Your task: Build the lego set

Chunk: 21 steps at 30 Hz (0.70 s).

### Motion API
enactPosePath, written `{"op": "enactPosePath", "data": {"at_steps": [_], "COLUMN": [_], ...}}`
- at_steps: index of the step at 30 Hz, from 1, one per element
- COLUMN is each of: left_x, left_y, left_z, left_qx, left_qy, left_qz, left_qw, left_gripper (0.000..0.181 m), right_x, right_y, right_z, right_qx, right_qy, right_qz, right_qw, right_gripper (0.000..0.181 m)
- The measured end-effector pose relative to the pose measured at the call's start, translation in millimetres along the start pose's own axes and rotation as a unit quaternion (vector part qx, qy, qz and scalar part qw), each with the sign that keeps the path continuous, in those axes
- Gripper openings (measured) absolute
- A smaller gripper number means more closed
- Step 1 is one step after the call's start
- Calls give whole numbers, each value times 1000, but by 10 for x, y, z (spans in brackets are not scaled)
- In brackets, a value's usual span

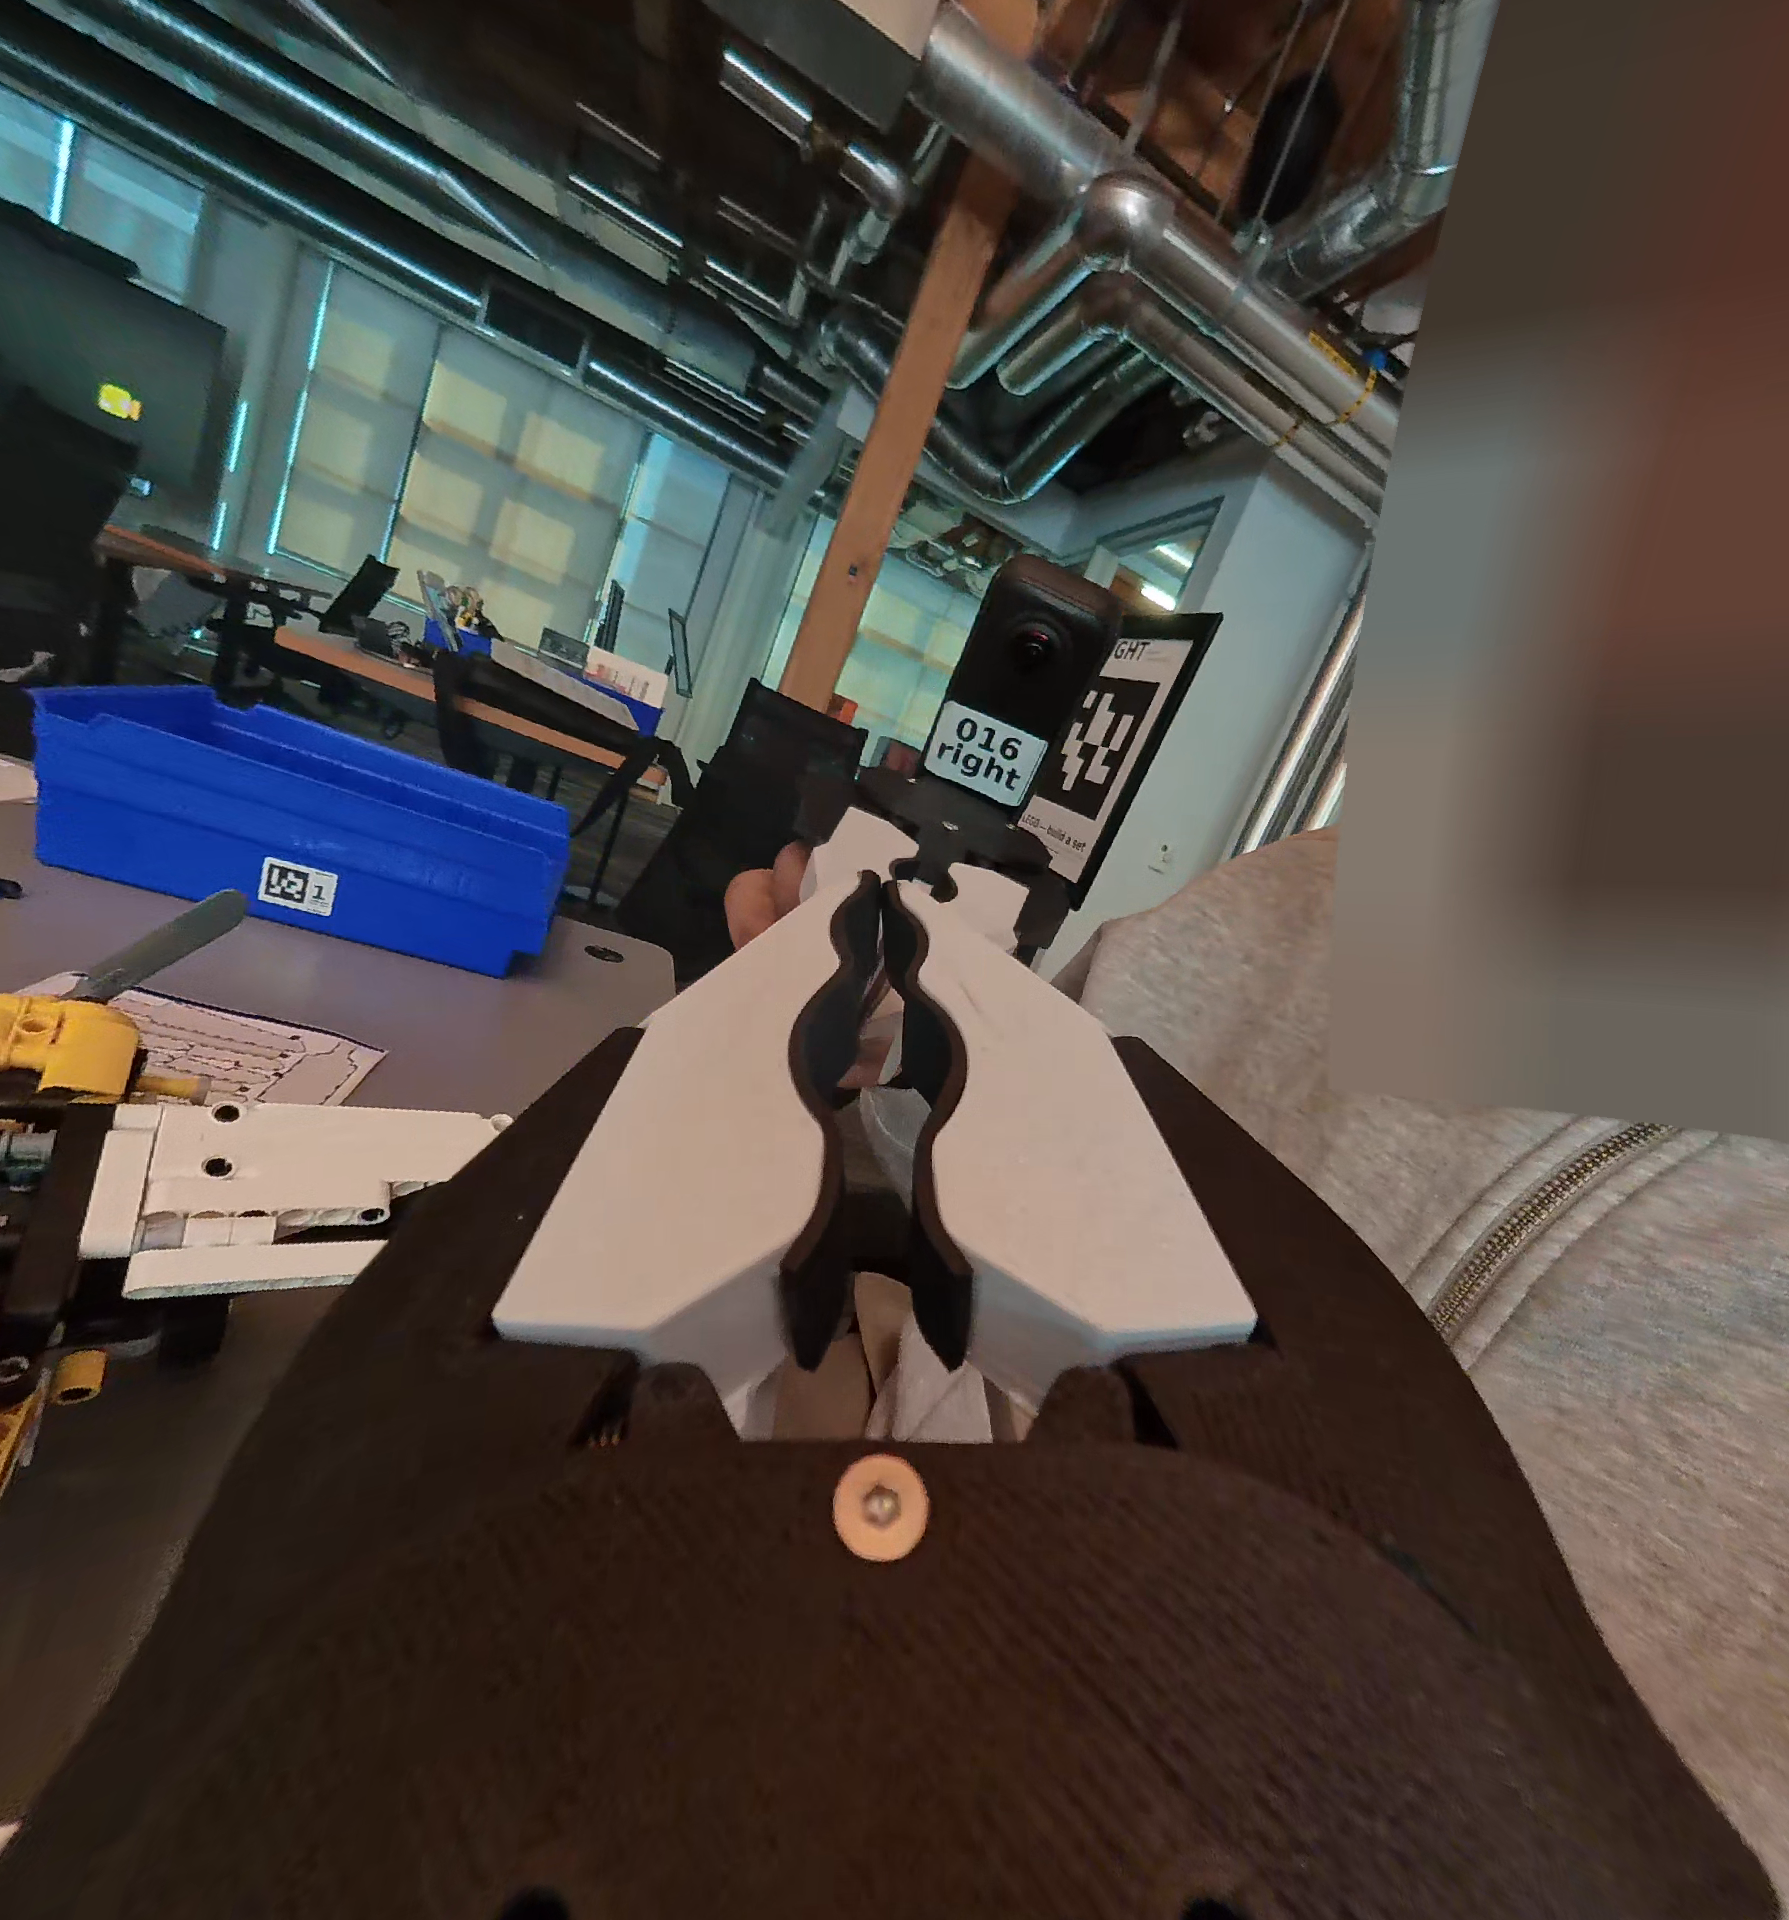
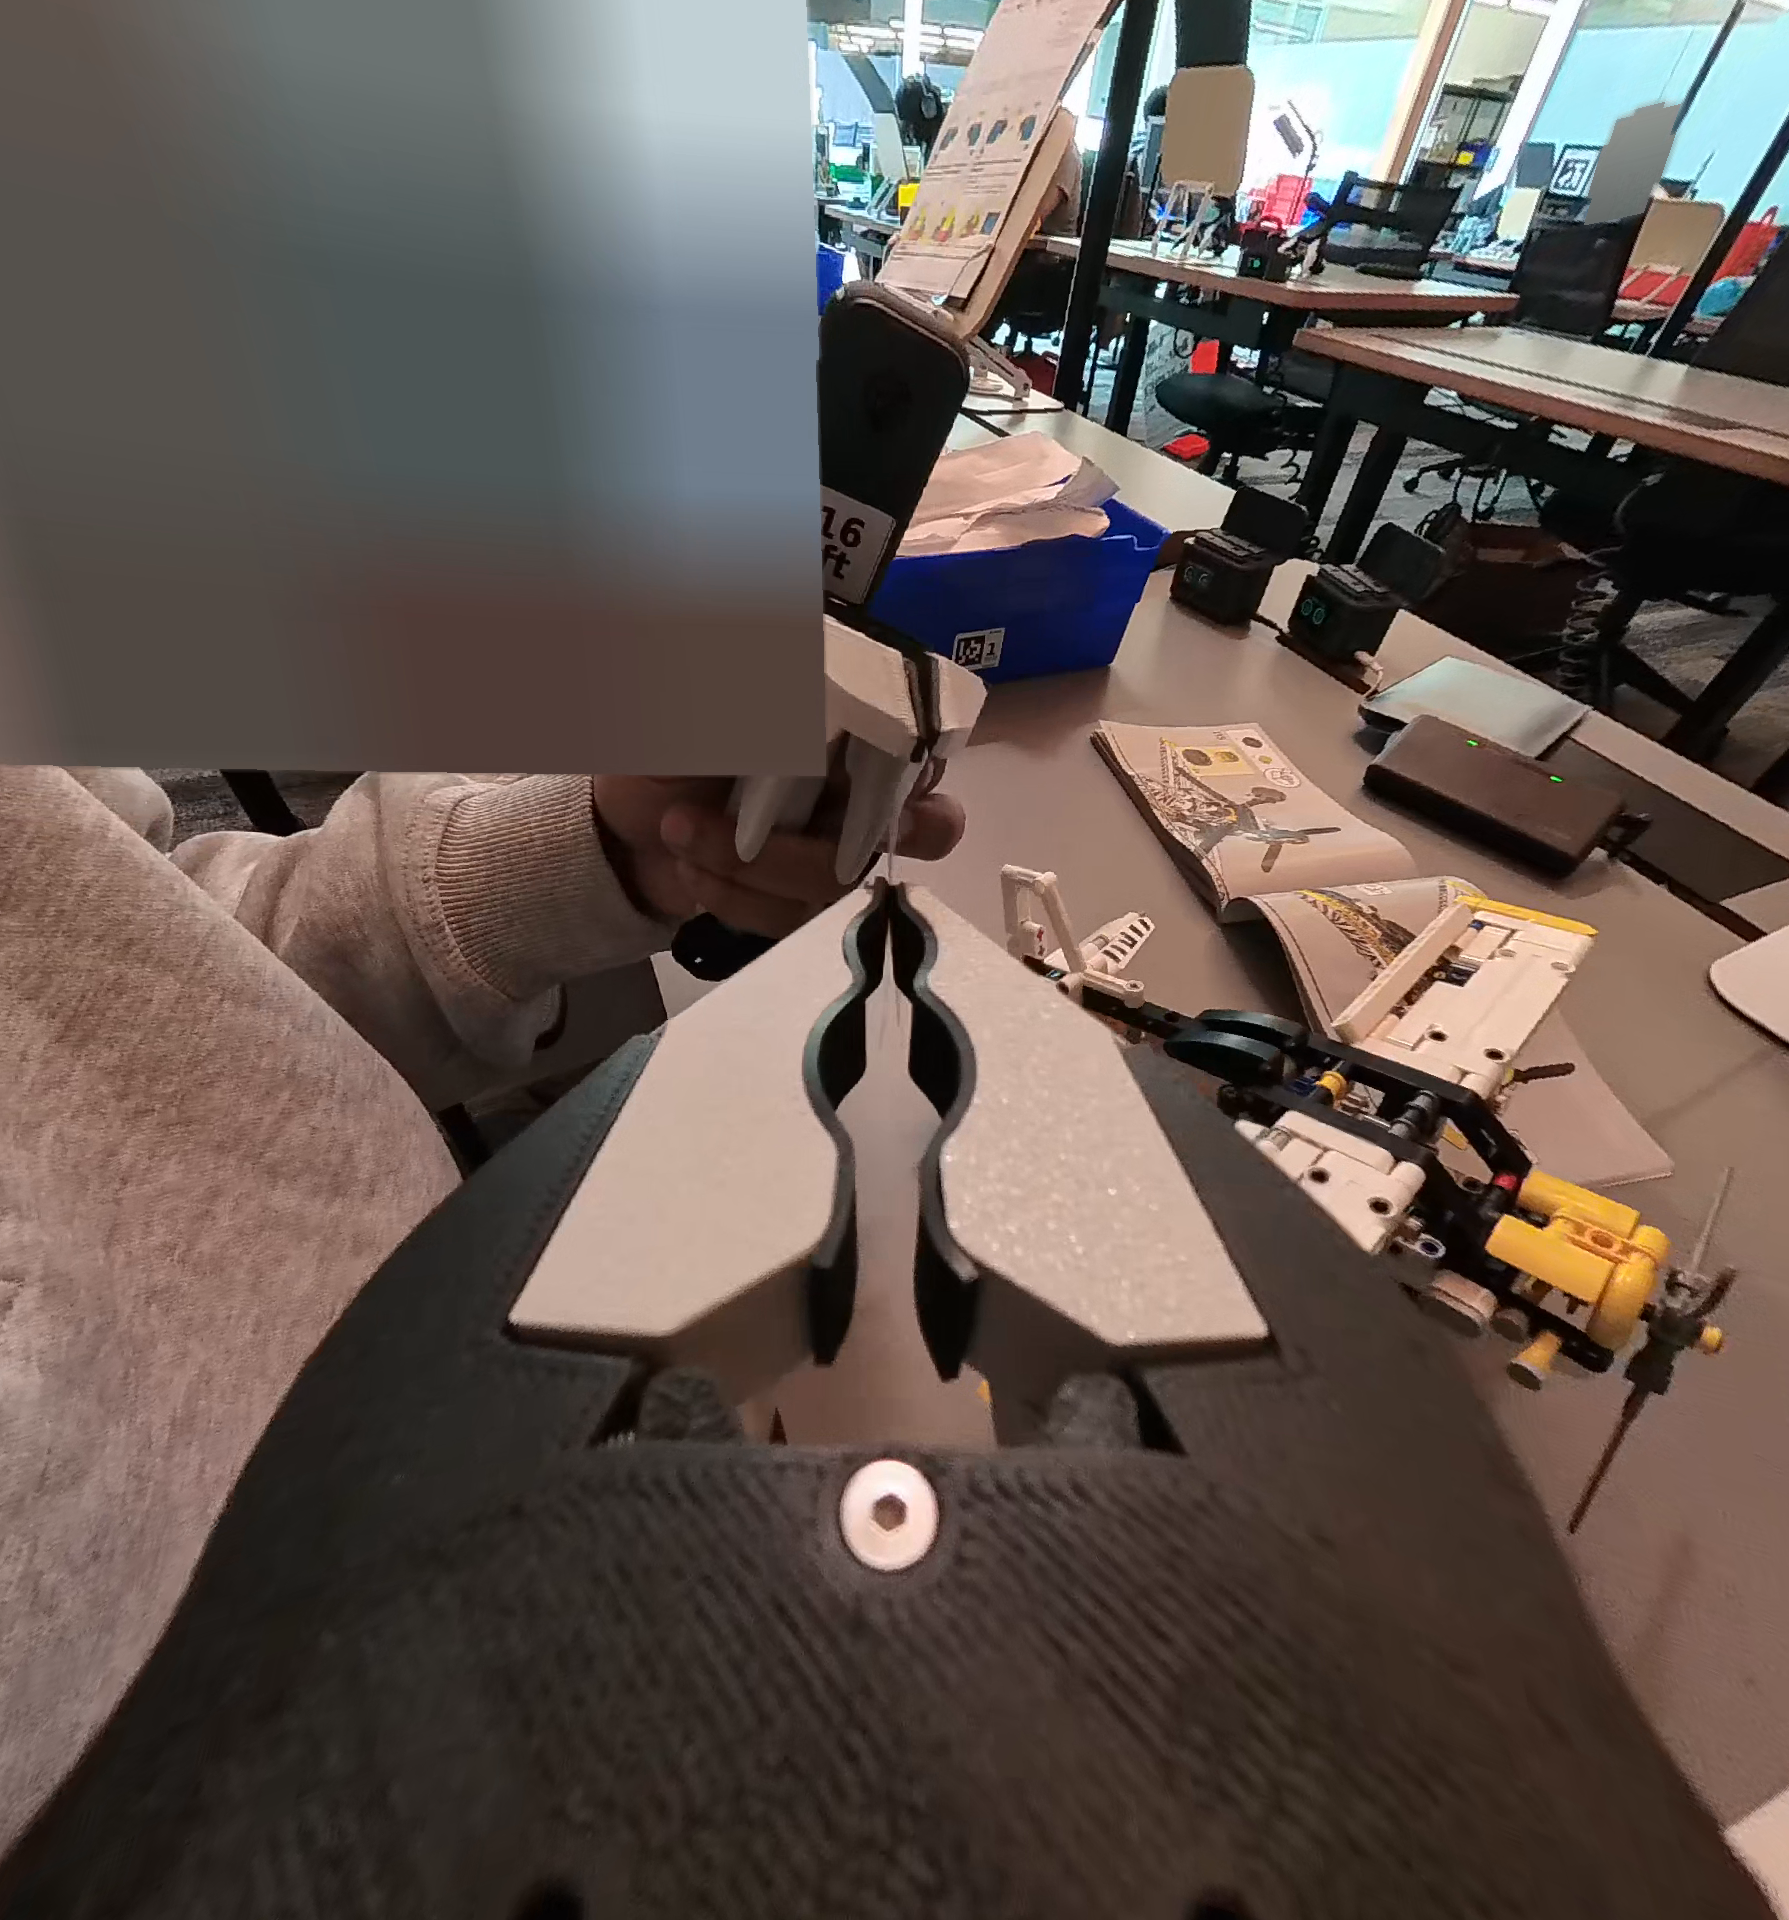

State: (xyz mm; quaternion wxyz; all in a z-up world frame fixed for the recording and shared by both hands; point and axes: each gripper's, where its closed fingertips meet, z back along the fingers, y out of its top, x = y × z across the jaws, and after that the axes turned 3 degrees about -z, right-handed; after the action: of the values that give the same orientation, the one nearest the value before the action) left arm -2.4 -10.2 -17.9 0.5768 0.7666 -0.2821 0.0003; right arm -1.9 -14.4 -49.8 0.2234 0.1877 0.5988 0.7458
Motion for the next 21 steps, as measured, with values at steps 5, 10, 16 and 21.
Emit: {"op": "enactPosePath", "data": {"at_steps": [5,10,16,21], "left_x": [-18,-67,-202,-288], "left_y": [-17,-23,-33,202], "left_z": [10,43,85,263], "left_qx": [-3,1,3,72], "left_qy": [3,7,55,67], "left_qz": [0,7,-7,27], "left_qw": [1000,1000,998,995], "left_gripper": [0,0,36,63], "right_x": [19,61,130,203], "right_y": [-18,-37,5,44], "right_z": [-3,-31,-21,46], "right_qx": [1,7,26,32], "right_qy": [5,9,-18,-71], "right_qz": [-9,-26,8,110], "right_qw": [1000,1000,999,991], "right_gripper": [0,0,0,0]}}
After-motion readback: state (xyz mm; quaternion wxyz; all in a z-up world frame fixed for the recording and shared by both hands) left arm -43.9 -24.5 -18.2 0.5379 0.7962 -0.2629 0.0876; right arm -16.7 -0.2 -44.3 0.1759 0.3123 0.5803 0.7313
